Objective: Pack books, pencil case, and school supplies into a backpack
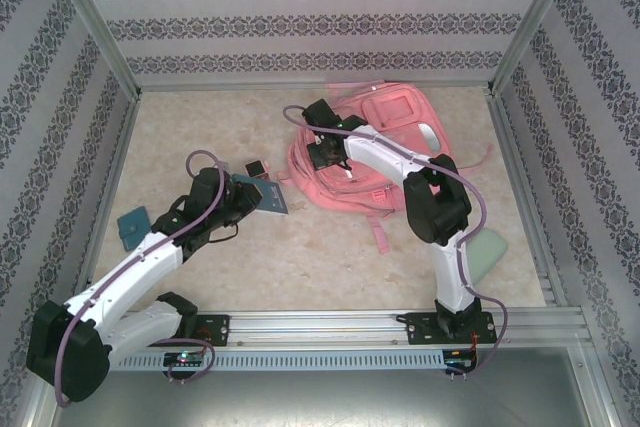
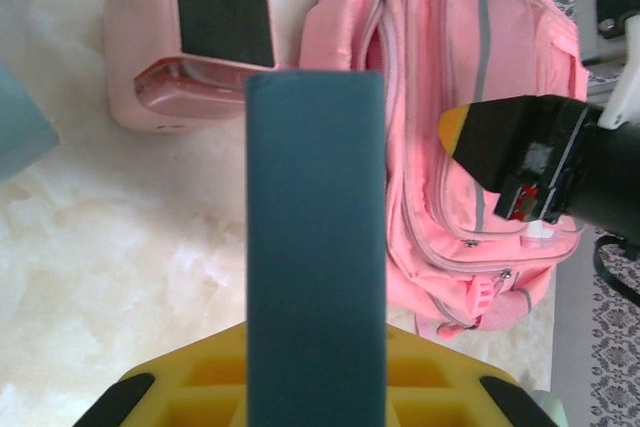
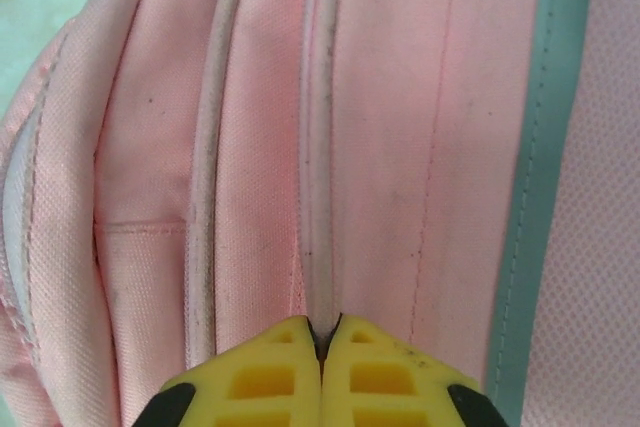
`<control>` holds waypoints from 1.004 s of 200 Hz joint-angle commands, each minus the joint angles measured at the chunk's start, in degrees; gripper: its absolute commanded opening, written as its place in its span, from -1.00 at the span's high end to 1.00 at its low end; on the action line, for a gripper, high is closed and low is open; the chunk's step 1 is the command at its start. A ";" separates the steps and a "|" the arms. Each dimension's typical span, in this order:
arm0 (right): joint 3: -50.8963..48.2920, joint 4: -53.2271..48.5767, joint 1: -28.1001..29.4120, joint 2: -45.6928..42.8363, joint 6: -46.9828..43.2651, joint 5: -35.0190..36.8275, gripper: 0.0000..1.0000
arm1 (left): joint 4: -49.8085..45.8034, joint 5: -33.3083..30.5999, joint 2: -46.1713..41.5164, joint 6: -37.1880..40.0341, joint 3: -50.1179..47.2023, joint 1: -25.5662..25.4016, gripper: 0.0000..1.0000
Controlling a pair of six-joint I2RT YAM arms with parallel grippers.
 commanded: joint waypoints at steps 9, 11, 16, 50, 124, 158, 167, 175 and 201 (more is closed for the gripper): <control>1.19 -1.57 0.08 -5.34 -1.61 3.63 1.00 | 3.50 1.00 1.59 1.88 3.82 -0.25 0.90; 1.21 -1.57 0.07 -5.71 -1.68 3.63 1.00 | 3.68 1.09 1.75 1.88 3.96 -0.28 0.90; 1.36 -1.53 0.08 -6.82 -1.77 3.83 1.00 | 4.10 1.25 1.97 1.81 4.45 -0.36 0.90; 1.90 -0.62 -0.10 -14.01 -2.92 4.25 1.00 | 9.33 2.61 4.26 0.30 6.21 -0.31 0.90; 6.13 0.08 -5.58 -24.37 0.08 -4.84 1.00 | 27.61 7.48 21.41 -3.55 13.52 -1.00 0.92; 6.91 0.80 -8.23 -26.27 3.61 -10.94 1.00 | 32.38 6.75 31.25 -4.28 21.80 -3.61 0.96; 7.15 0.73 -8.78 -26.41 4.56 -11.81 1.00 | 33.99 6.27 33.91 -4.53 23.83 -4.50 0.96; 7.19 0.70 -9.08 -26.50 5.10 -12.44 1.00 | 34.44 6.19 36.40 -4.98 26.11 -5.29 0.97; 7.41 0.80 -9.66 -26.72 6.01 -13.53 1.00 | 36.56 6.56 44.70 -6.47 32.65 -7.75 0.98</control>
